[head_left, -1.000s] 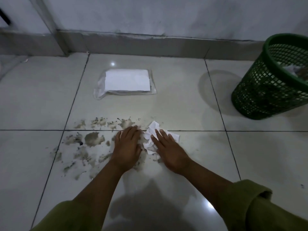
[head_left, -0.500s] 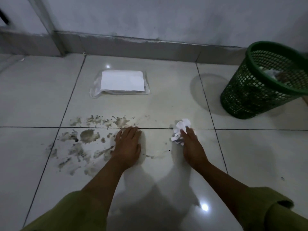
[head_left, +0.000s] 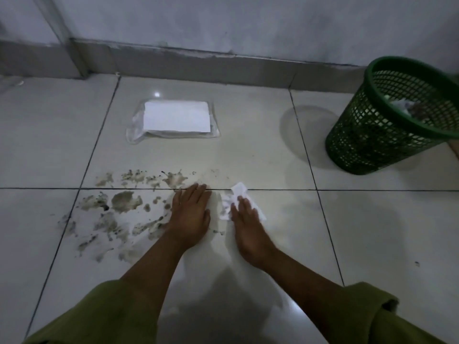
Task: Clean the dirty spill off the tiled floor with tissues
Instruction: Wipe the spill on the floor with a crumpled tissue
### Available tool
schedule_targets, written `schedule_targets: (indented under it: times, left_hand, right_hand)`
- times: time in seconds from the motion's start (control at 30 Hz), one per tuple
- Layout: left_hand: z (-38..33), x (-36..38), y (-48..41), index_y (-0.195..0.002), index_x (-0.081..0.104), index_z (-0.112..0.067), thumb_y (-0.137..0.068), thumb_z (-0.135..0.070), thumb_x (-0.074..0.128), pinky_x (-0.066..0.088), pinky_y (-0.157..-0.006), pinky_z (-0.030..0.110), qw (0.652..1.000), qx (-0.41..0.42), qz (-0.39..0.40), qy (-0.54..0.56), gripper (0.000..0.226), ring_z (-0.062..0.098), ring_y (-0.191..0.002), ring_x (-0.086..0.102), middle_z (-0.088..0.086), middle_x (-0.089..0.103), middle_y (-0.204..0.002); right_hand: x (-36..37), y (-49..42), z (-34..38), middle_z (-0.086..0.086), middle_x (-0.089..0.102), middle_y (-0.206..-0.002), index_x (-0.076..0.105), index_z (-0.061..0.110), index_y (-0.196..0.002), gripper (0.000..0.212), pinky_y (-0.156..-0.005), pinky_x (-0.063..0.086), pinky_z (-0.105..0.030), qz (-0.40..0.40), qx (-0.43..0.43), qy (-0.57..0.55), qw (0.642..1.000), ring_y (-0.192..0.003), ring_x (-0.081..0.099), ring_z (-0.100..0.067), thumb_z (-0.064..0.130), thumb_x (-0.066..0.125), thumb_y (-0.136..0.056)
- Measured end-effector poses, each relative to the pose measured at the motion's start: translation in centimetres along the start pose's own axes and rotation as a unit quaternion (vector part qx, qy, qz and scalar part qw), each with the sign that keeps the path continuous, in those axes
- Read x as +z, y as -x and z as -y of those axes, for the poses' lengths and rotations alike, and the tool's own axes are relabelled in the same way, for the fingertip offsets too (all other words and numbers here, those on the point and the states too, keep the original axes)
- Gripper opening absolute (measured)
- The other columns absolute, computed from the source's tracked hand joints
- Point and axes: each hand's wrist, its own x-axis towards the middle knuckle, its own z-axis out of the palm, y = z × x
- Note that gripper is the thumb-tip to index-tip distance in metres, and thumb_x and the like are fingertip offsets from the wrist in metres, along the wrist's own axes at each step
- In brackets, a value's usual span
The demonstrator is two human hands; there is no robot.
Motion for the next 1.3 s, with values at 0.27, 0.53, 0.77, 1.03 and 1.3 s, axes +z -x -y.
schedule_targets:
  times: [0.27,0.53,0.77,1.03,1.3]
  left_hand:
    - [0.1,0.0,-0.5,-0.136,0.043,-0.009,-0.077,-0.040,0.012,0.013,-0.113,0.050,1.000,-0.009,-0.004,-0.012,0.073,0.028,-0.138,0.029,0.010,0.039,-0.146]
    - [-0.8,0.8,-1.0,-0.135,0.044,-0.006,-0.077,-0.038,0.013,0.012,-0.112,0.051,1.000,0.008,0.001,0.006,0.073,0.031,-0.137,0.031,0.013,0.039,-0.146]
    - [0.0,1.7,-1.1,-0.130,0.051,-0.007,-0.084,-0.033,0.024,0.005,-0.107,0.040,1.000,0.005,0.009,-0.024,0.059,0.032,-0.130,0.042,0.013,0.047,-0.140]
    - [0.3,1.9,-1.4,-0.125,0.056,-0.009,-0.085,-0.031,0.030,0.013,-0.104,0.044,0.998,0.012,-0.005,-0.062,0.052,0.029,-0.123,0.051,0.010,0.054,-0.134]
    - [0.4,1.9,-1.3,-0.126,0.055,-0.010,-0.086,-0.031,0.030,0.014,-0.103,0.051,0.996,0.017,0.010,-0.088,0.052,0.030,-0.123,0.052,0.011,0.054,-0.134]
  right_hand:
    - [-1.9,2.2,-2.6,-0.004,0.000,-0.155,0.018,0.013,-0.146,0.063,-0.116,-0.002,-0.022,0.038,-0.102,-0.036,0.993,-0.144,-0.005,-0.018,0.020,0.002,-0.085]
    - [-4.3,0.1,-6.3,-0.010,0.001,-0.157,0.016,0.009,-0.146,0.061,-0.115,0.002,-0.027,-0.038,0.070,-0.083,0.993,-0.145,0.002,-0.026,-0.007,0.036,-0.091]
    - [-4.9,-4.5,-8.1,-0.020,0.001,-0.156,0.015,0.001,-0.145,0.063,-0.115,-0.002,-0.027,-0.108,0.158,-0.066,0.979,-0.145,-0.002,-0.028,-0.016,0.032,-0.086]
    - [-6.3,-9.9,-6.5,-0.021,-0.007,-0.155,0.000,0.002,-0.146,0.078,-0.117,-0.002,-0.041,-0.081,0.184,-0.039,0.979,-0.144,-0.009,-0.031,-0.014,0.038,-0.081]
    - [-5.9,-11.9,-4.3,-0.015,-0.003,-0.157,0.008,0.010,-0.147,0.073,-0.116,-0.001,-0.043,-0.039,0.067,0.012,0.997,-0.145,-0.005,-0.031,-0.013,0.034,-0.083]
